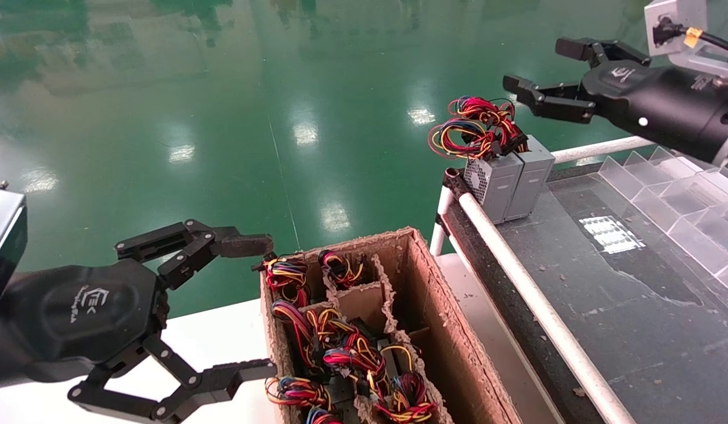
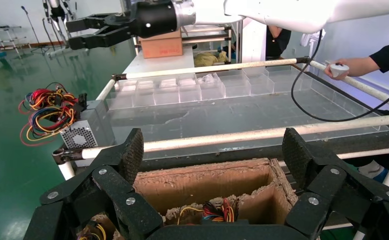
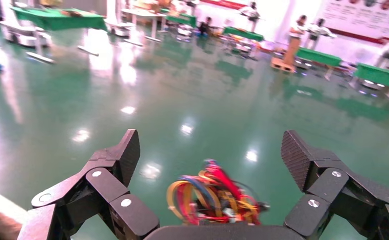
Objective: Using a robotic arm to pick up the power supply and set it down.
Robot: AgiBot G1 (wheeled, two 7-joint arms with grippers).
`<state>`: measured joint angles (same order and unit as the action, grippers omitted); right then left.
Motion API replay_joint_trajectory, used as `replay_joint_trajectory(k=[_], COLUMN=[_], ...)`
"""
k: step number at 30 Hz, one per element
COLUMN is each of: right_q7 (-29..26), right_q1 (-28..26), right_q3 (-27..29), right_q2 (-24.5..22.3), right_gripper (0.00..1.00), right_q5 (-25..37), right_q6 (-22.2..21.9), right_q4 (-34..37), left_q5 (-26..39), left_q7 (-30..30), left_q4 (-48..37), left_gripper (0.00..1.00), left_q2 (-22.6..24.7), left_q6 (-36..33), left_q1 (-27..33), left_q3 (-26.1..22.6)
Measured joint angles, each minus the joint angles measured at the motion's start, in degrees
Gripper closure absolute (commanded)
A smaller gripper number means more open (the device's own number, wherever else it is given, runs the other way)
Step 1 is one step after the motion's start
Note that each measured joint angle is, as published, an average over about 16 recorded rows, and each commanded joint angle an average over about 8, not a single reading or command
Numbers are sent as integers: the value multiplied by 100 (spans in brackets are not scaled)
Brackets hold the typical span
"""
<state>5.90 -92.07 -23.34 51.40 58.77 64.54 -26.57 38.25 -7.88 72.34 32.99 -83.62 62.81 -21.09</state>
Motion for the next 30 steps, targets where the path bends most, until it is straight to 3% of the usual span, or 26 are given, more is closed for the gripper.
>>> replay_joint_trajectory(k=[23, 30], right_q7=[-1008, -1162], right_q1=[1846, 2128], right_q3=[443, 511], right_q2=[-992, -1143], right_gripper=[0, 0], right_q5=[-1024, -1180], right_q6=[1280, 1476], right_q4=[-2845, -3280], left_q5=[-1, -1], left_q7=[1, 1], left_q4=[0, 0], left_gripper=[0, 0], left_q2=[0, 0], left_q6=[0, 0], left_q1=[0, 0], left_q3=[-1, -1])
